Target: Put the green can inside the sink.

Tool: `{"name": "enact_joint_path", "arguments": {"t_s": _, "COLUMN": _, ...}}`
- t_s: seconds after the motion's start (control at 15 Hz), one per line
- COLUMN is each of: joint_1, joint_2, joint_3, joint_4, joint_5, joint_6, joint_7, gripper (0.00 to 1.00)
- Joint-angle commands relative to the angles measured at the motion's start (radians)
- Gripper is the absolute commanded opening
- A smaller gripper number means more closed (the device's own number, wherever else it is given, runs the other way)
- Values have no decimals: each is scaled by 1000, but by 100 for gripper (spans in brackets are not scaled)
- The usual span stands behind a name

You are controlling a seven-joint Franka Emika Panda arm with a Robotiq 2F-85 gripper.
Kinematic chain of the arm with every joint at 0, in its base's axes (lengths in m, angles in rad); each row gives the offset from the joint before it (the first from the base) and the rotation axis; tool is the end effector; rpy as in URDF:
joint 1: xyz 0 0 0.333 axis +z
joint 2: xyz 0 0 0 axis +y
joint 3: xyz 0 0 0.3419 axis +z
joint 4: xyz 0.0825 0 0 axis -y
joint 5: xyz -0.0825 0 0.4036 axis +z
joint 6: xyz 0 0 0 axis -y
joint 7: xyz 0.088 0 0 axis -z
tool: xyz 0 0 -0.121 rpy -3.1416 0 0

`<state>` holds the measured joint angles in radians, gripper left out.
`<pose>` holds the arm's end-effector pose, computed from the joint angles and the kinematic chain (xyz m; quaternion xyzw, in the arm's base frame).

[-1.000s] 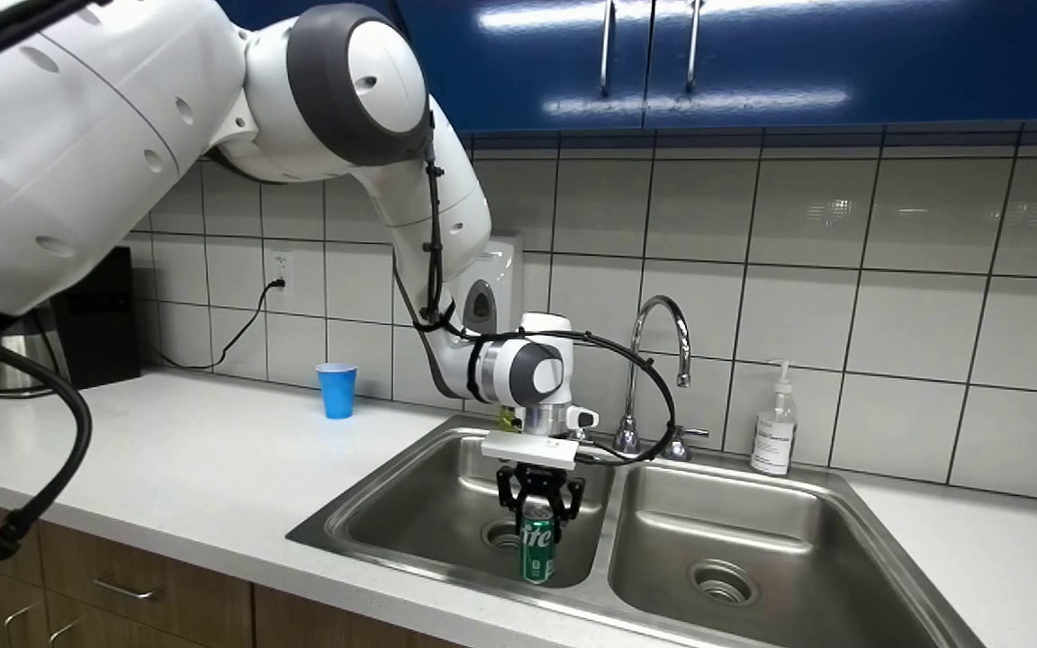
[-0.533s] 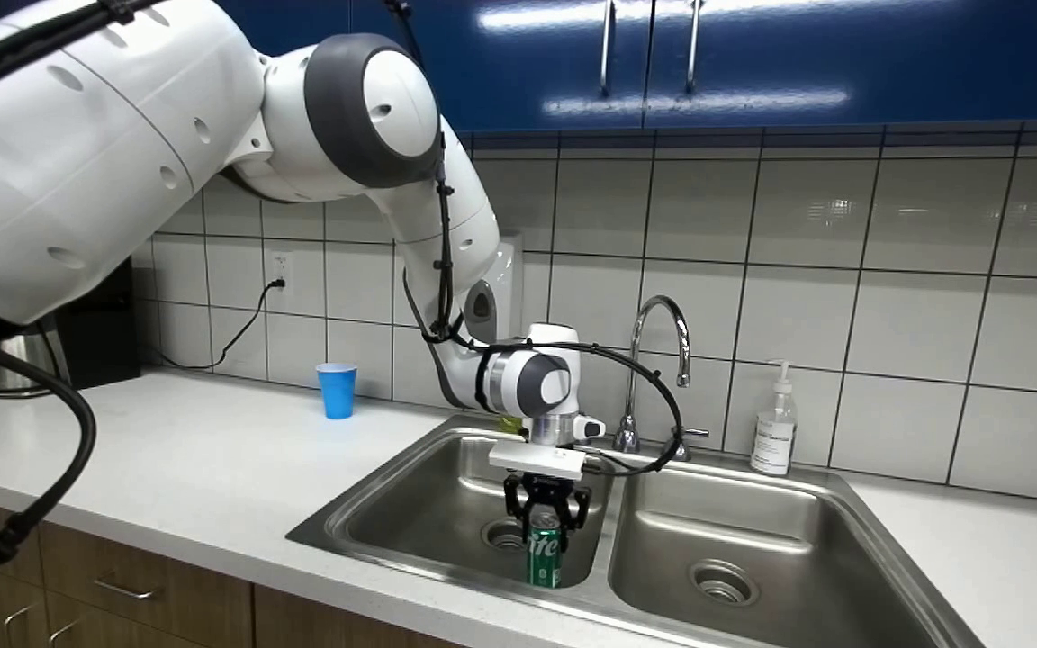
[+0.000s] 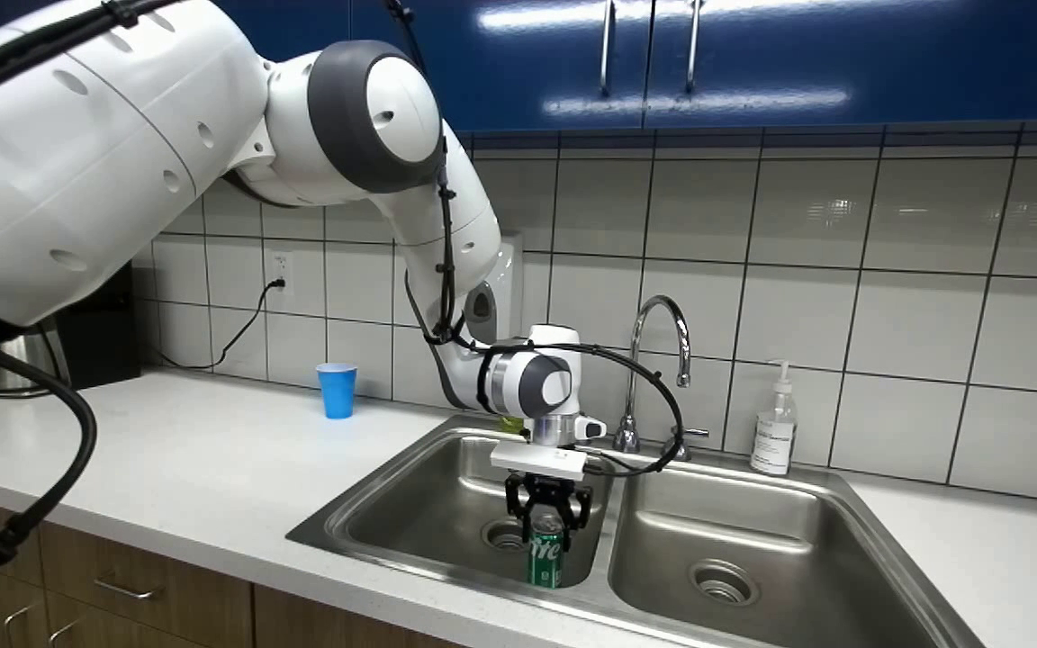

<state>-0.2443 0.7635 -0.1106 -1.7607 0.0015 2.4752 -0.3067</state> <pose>0.6389 -0.2321 0.1192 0.9990 -0.0103 -0.0335 0.0288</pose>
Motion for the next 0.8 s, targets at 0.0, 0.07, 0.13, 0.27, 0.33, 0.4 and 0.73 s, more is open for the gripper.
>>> {"name": "enact_joint_path", "arguments": {"t_s": 0.0, "joint_1": -23, "joint_2": -2, "joint_3": 22, "joint_4": 23, "joint_5": -2, "joint_6": -28, "joint_7": 7, "gripper": 100}}
{"name": "enact_joint_path", "arguments": {"t_s": 0.07, "joint_1": -22, "joint_2": -8, "joint_3": 21, "joint_4": 19, "joint_5": -2, "joint_6": -27, "joint_7": 8, "gripper": 100}}
{"name": "enact_joint_path", "arguments": {"t_s": 0.13, "joint_1": -21, "joint_2": -16, "joint_3": 21, "joint_4": 16, "joint_5": -3, "joint_6": -25, "joint_7": 8, "gripper": 100}}
{"name": "enact_joint_path", "arguments": {"t_s": 0.27, "joint_1": -20, "joint_2": -31, "joint_3": 21, "joint_4": 13, "joint_5": -3, "joint_6": -26, "joint_7": 9, "gripper": 100}}
{"name": "enact_joint_path", "arguments": {"t_s": 0.33, "joint_1": -18, "joint_2": -40, "joint_3": 20, "joint_4": 10, "joint_5": -4, "joint_6": -24, "joint_7": 10, "gripper": 100}}
{"name": "enact_joint_path", "arguments": {"t_s": 0.4, "joint_1": -15, "joint_2": -51, "joint_3": 17, "joint_4": 6, "joint_5": -6, "joint_6": -22, "joint_7": 13, "gripper": 100}}
{"name": "enact_joint_path", "arguments": {"t_s": 0.73, "joint_1": -6, "joint_2": -122, "joint_3": 10, "joint_4": -19, "joint_5": -12, "joint_6": -15, "joint_7": 20, "gripper": 100}}
